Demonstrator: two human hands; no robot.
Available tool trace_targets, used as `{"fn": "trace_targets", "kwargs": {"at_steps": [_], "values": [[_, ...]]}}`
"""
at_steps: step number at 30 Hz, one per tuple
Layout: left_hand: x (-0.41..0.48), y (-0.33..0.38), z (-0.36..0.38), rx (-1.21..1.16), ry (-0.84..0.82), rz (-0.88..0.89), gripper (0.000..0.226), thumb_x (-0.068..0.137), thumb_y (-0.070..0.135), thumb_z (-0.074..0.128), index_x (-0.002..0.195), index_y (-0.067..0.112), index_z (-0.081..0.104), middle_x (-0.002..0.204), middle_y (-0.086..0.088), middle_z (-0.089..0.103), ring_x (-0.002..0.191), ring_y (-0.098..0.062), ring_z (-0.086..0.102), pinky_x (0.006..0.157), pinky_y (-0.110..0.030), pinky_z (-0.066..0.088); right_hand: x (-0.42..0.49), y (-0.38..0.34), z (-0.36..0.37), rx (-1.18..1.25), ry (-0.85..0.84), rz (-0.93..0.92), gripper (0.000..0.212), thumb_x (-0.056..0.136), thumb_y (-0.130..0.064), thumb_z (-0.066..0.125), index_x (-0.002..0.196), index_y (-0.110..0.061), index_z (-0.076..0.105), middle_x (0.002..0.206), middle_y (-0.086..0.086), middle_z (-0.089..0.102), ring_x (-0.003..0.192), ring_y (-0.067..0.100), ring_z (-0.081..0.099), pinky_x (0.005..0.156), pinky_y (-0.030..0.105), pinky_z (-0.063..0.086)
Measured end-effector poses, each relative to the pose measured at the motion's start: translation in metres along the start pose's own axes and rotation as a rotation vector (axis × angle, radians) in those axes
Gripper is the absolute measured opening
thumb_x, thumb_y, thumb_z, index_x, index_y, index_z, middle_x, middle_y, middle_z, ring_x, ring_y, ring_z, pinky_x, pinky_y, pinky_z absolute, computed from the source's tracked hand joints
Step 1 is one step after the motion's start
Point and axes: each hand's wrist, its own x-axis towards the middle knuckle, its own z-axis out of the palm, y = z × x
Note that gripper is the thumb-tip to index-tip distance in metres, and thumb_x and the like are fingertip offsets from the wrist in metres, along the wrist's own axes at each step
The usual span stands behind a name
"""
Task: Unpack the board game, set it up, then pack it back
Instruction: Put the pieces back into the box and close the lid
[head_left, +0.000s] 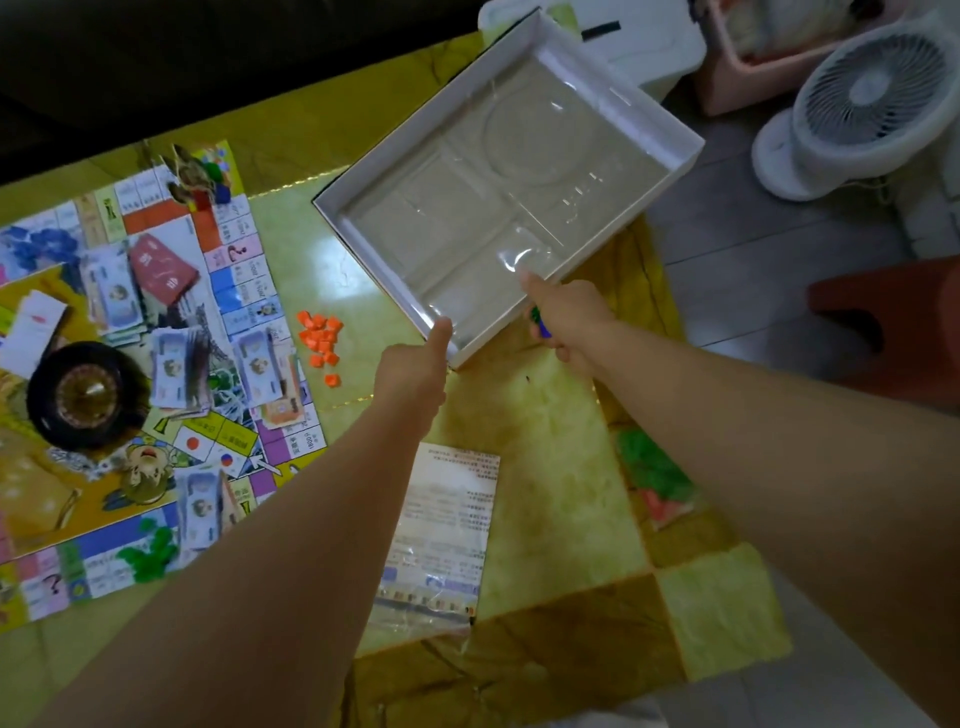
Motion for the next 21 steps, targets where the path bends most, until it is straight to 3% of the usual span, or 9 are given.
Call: {"fn": "trace_targets", "kwargs": {"at_steps": [5, 8, 11, 15, 18, 21], "values": [[-0.008, -0.001, 0.003, 0.295, 0.075, 0.254, 0.047, 0.096, 0.037, 0.045, 0.055, 0.014, 0.045, 0.055, -0.002, 0.042, 0.054, -0.021, 0.041, 0.056, -0.030, 0.032, 0.005, -0.003, 0.001, -0.042, 0.011, -0.038, 0.034, 0.092, -0.025, 0.047, 0.060, -0.012, 0.051, 0.061, 0.004, 0.056, 0.062, 0.020, 0.053, 0.047, 0.025, 0.033], [-0.008, -0.008, -0.001, 0.259, 0.041, 0.213, 0.056, 0.088, 0.060, 0.051, 0.061, 0.011, 0.045, 0.060, -0.005, 0.044, 0.057, -0.022, 0.043, 0.060, -0.033, 0.036, 0.003, 0.001, 0.001, -0.022, 0.030, -0.049, 0.035, 0.089, -0.022, 0.048, 0.056, -0.013, 0.050, 0.059, 0.003, 0.056, 0.067, 0.023, 0.054, 0.056, 0.029, 0.037], [-0.005, -0.011, 0.000, 0.250, -0.003, 0.132, 0.068, 0.074, 0.078, 0.055, 0.069, 0.010, 0.051, 0.065, -0.007, 0.045, 0.055, -0.020, 0.039, 0.060, -0.034, 0.034, 0.001, 0.009, 0.001, -0.038, 0.022, -0.074, 0.039, 0.092, -0.031, 0.051, 0.057, -0.013, 0.052, 0.055, 0.002, 0.055, 0.059, 0.019, 0.052, 0.051, 0.026, 0.035], [0.003, -0.009, 0.005, 0.209, -0.023, 0.088, 0.058, 0.080, 0.064, 0.061, 0.074, 0.006, 0.059, 0.066, -0.006, 0.049, 0.053, -0.019, 0.039, 0.060, -0.033, 0.033, 0.004, 0.014, 0.000, -0.059, -0.006, -0.043, 0.049, 0.089, -0.061, 0.054, 0.067, -0.016, 0.054, 0.058, 0.000, 0.056, 0.038, 0.006, 0.043, 0.044, 0.020, 0.032], [0.002, -0.005, 0.009, 0.263, 0.000, 0.132, 0.042, 0.085, 0.046, 0.056, 0.067, 0.009, 0.057, 0.061, -0.004, 0.046, 0.051, -0.019, 0.038, 0.056, -0.031, 0.033, 0.007, 0.013, -0.001, -0.067, -0.010, -0.034, 0.049, 0.089, -0.061, 0.054, 0.070, -0.016, 0.054, 0.061, 0.001, 0.056, 0.036, 0.005, 0.041, 0.045, 0.021, 0.031], [-0.005, -0.002, 0.006, 0.374, 0.133, 0.258, 0.045, 0.089, 0.038, 0.052, 0.057, 0.008, 0.047, 0.053, -0.003, 0.039, 0.049, -0.019, 0.037, 0.049, -0.028, 0.028, 0.008, 0.009, 0.002, -0.078, -0.002, -0.035, 0.042, 0.090, -0.052, 0.056, 0.069, -0.015, 0.054, 0.059, 0.000, 0.055, 0.045, 0.009, 0.045, 0.046, 0.021, 0.034]]}}
